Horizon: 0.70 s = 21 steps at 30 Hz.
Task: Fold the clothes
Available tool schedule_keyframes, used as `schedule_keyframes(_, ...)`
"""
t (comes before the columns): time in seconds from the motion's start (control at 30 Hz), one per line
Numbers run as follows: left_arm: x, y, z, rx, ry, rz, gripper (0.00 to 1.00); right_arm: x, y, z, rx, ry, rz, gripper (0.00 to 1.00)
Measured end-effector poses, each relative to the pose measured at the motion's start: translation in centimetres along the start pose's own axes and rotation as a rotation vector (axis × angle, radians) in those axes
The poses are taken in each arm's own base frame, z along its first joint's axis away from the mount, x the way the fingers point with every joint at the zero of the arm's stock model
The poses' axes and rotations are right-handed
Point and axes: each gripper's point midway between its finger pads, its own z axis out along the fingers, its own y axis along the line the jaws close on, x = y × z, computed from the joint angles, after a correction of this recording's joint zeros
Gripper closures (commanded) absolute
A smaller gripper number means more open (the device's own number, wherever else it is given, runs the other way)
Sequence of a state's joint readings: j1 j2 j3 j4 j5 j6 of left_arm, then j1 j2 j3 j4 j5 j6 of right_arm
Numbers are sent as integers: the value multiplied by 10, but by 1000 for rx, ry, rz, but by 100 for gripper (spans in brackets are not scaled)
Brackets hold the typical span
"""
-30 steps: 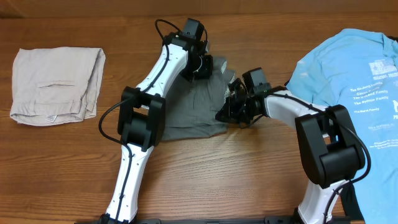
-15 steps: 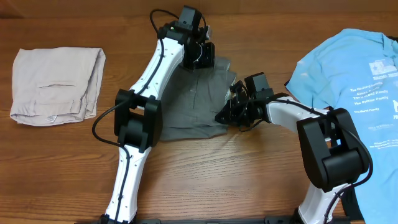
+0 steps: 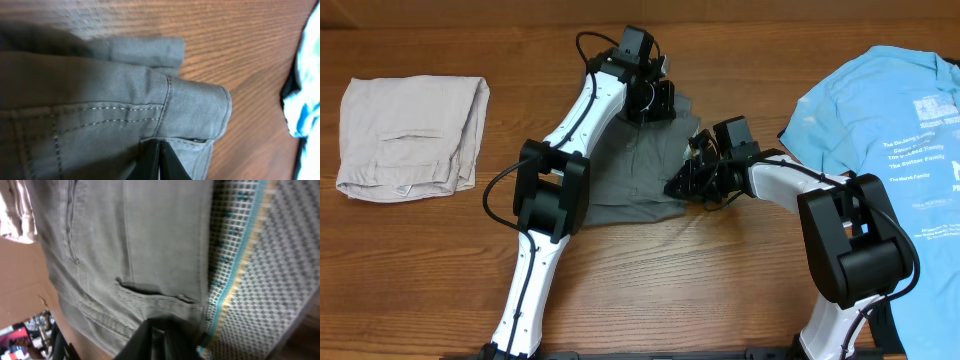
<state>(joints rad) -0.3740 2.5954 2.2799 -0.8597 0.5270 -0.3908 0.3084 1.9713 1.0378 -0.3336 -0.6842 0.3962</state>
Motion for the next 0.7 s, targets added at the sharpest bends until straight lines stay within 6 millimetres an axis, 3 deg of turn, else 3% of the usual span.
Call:
schedule_keyframes(0.17, -1, -9, -14, 60, 26, -21, 96, 5, 3, -8, 24, 47, 51, 73)
schedule_keyframes(0.27, -8, -17, -43, 58, 18, -32, 96, 0, 4, -23, 52, 42, 82, 65)
schedule_keyframes(0.37, -7, -25, -91, 1, 0, -53, 96, -26, 20, -60, 55, -40, 82, 41)
schedule_keyframes(0.47, 2, -36, -149, -75, -35, -61, 96, -57, 46, -111, 42, -172, 38, 0)
schedule_keyframes(0.57, 26, -45, -197, -153, -33, -76, 96, -77, 58, -163, 47, -305, 13, 0)
schedule_keyframes(0.63, 44, -48, -214, -195, -6, -80, 95, -82, 52, -189, 70, -364, 35, 0)
schedule_keyframes(0.7, 60, -47, -218, -238, 37, -80, 96, -85, 32, -208, 111, -403, 94, 0)
